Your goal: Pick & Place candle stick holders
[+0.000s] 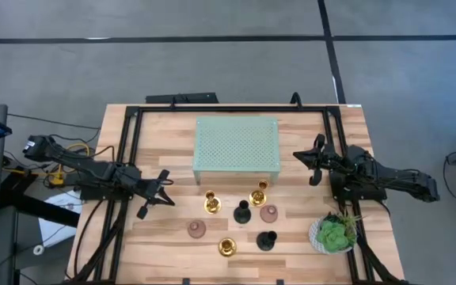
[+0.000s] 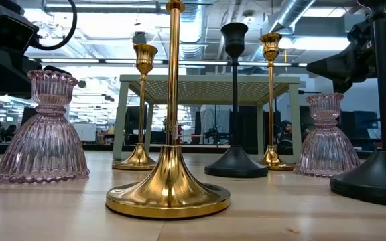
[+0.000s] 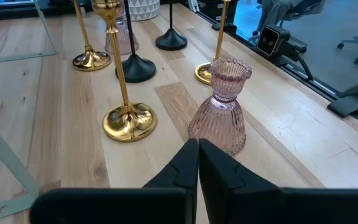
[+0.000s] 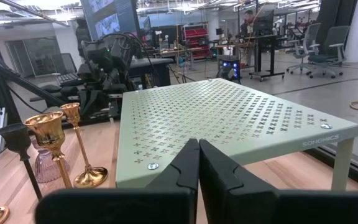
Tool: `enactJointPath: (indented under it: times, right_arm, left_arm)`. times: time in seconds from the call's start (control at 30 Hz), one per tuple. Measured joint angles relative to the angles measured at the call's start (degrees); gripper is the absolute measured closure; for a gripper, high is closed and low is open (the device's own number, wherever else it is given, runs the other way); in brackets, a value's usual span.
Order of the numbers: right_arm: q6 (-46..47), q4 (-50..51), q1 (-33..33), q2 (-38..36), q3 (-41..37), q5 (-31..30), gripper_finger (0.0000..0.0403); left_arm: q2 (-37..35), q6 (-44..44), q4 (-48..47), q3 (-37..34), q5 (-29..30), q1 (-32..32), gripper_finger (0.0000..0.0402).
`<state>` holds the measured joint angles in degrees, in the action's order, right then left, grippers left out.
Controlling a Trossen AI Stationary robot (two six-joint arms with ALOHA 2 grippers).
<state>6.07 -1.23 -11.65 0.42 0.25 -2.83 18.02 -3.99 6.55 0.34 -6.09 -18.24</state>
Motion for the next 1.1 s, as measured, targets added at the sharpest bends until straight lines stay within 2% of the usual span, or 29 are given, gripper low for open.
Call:
enactJointPath:
  times: [0.73,1.1]
  right_arm:
    - [0.0,0.0,0.0,0.0,0.0,0.0,0.0403]
    - [5.9,-1.3,-0.1,0.0,0.0,-0.1,0.0403]
  left_arm:
    - [0.0,0.0,1.0,0.0,0.0,0.0,0.0389]
    - [0.0,0.0,8.7,0.0,0.0,0.0,0.0389]
